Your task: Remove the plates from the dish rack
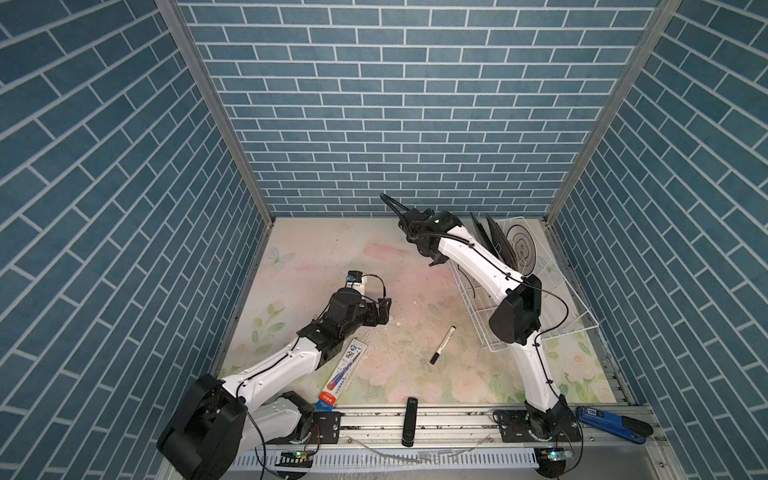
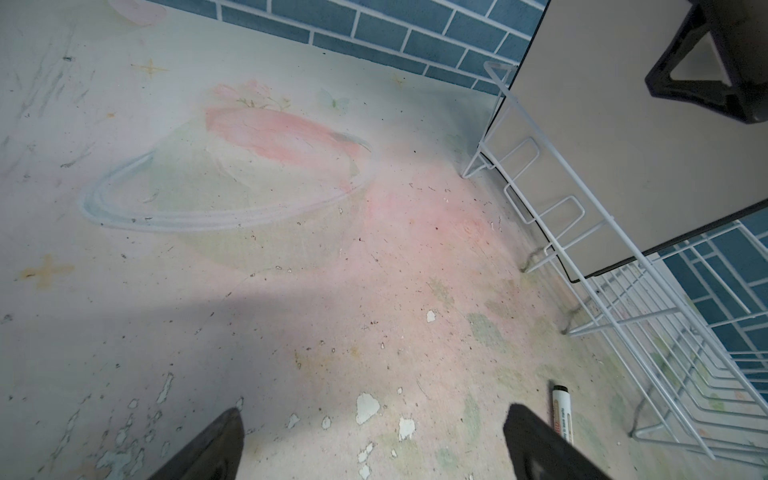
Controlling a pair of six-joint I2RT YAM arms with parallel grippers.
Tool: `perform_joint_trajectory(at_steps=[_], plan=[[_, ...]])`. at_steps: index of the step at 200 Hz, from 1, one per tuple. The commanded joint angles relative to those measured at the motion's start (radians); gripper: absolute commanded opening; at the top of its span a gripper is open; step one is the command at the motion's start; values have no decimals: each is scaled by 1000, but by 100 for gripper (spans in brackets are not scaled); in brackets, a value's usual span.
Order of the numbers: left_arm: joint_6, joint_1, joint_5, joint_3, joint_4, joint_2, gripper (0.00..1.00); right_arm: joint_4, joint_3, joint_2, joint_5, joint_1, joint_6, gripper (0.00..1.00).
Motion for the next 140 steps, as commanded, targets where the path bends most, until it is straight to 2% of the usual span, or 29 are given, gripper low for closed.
perform_joint_trajectory(at_steps=[1, 28, 140], plan=[[-1, -5, 18, 8, 23, 4, 100, -26, -24, 11, 5, -6, 67, 46], [-2, -5, 48, 11, 31, 8, 100, -31, -23, 9, -14, -13, 85, 37], [16, -5, 41, 8, 4, -16, 100, -81, 18, 29, -62, -23, 96, 23]])
